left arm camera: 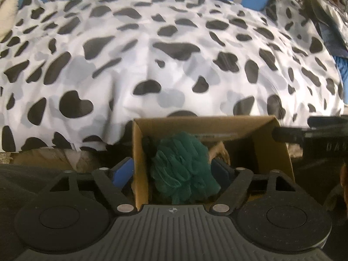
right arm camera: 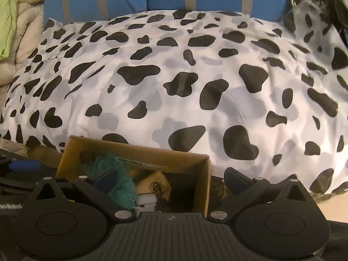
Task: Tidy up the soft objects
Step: 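Lower the loofah and cable into the box and open both grippers, then withdraw both grippers up from the cardboard box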
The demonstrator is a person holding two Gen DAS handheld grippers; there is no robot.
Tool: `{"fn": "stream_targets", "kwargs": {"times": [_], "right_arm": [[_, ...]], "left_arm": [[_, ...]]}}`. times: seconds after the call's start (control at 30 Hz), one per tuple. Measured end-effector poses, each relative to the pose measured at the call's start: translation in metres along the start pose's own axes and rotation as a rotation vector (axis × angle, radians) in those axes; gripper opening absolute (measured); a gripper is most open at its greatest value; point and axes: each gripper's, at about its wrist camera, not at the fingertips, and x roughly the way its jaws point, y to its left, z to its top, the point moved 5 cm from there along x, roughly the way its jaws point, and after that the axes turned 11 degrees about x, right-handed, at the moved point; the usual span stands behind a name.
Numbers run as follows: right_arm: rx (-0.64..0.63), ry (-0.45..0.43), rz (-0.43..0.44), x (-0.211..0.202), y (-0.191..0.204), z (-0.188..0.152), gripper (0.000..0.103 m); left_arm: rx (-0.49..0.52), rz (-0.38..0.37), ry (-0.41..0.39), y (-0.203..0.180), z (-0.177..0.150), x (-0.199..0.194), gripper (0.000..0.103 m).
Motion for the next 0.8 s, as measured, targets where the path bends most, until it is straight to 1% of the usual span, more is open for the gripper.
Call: {"fn": "stream_targets", "kwargs": {"times": [0.07,0.1,0.13,0.23,0.33,0.43,0.53,0.63,0.73,0.8], "right_arm": [[-0.022,-0.011,-0.028,0.0,0.002,-0.002,0.103],[-0.035,-0.019,-0.044,0.0,0.003,-0.002,0.103],[-0.048,-0.03,-0.06,0.0,0.005,-0.003,0.103],[-0.068,-0.058,-0.086,-0.003,0.007,-0.002,0.103],[-0.069,-0.093,-0.091,-0.009,0.008,-0.001,0.103],[-0.069,-0.11,-0.095,-0.014,0.008,0.001,0.103],[-0.055,-0.123,-0.122,-0.017,0.005,0.002,0.103],[-0.033,-0.12,-0.13,-0.02,0.002,0.002,0.103],[-0.003,-0.105,-0.133,-0.021,-0.002,0.001,0.103],[0.004,-0.089,-0.138,-0.02,-0.003,-0.001,0.103]], "left_arm": [[-0.01,0.015,-0.022,0.002,0.001,-0.003,0.089],[-0.012,0.02,-0.03,0.002,0.002,-0.004,0.099],[-0.013,0.025,-0.033,0.002,0.002,-0.005,0.103],[-0.006,0.052,-0.052,0.002,0.004,-0.008,0.103],[0.014,0.098,-0.085,0.0,0.007,-0.014,0.103],[0.019,0.12,-0.119,-0.001,0.01,-0.02,0.103],[0.025,0.155,-0.143,-0.002,0.013,-0.025,0.103],[0.04,0.178,-0.144,-0.004,0.014,-0.028,0.103],[0.043,0.161,-0.133,-0.005,0.014,-0.028,0.103],[0.035,0.166,-0.109,-0.003,0.013,-0.026,0.103]]}}
